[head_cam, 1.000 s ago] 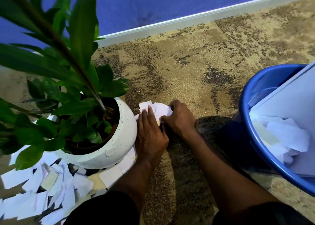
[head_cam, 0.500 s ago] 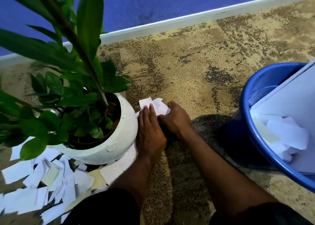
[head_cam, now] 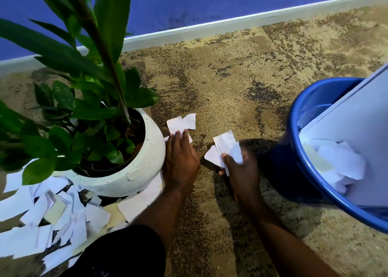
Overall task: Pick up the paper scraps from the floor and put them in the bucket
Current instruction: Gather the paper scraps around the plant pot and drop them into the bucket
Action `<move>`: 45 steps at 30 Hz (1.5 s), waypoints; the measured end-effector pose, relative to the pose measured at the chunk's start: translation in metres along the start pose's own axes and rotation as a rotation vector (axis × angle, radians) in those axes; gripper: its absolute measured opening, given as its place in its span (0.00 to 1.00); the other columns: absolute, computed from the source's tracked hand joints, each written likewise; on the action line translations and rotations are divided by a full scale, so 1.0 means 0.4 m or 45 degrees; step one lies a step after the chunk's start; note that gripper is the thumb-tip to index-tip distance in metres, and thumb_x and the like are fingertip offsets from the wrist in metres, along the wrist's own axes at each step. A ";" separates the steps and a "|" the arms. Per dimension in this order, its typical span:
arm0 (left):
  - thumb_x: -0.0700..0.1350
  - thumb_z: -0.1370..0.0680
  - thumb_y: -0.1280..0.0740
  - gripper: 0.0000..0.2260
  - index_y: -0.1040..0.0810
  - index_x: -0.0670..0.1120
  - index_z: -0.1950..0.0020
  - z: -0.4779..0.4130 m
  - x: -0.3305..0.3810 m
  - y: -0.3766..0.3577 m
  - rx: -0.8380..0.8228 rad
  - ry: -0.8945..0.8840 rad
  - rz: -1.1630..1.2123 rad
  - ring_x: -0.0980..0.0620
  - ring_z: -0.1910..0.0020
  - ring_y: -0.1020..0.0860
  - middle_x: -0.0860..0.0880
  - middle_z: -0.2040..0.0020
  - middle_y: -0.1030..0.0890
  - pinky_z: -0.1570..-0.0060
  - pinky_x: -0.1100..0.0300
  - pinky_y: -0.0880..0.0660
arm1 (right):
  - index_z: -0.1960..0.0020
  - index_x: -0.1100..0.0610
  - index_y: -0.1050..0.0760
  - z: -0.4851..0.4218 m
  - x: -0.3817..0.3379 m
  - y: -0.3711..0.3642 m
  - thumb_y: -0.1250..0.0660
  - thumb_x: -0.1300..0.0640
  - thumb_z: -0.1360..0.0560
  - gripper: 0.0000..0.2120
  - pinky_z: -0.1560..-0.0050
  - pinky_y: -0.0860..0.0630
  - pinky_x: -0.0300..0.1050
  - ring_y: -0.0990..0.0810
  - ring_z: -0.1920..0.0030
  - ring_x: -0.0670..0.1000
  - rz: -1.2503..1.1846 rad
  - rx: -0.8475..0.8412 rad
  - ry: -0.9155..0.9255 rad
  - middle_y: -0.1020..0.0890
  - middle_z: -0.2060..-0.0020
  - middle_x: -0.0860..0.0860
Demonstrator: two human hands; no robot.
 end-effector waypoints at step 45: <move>0.37 0.28 0.41 0.18 0.23 0.51 0.42 0.041 0.615 0.478 -0.120 0.565 1.515 0.49 0.59 0.19 0.48 0.50 0.18 0.64 0.58 0.20 | 0.67 0.62 0.33 0.253 -0.709 0.519 0.36 0.56 0.30 0.12 0.67 0.27 0.49 0.22 0.67 0.62 0.779 0.512 0.387 0.23 0.72 0.61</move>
Point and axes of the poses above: each hand's wrist, its own z-axis away from the middle knuckle, its own y-axis out of the back of the hand, x = y × z, the point moved 5 cm from there along -z, towards the middle knuckle
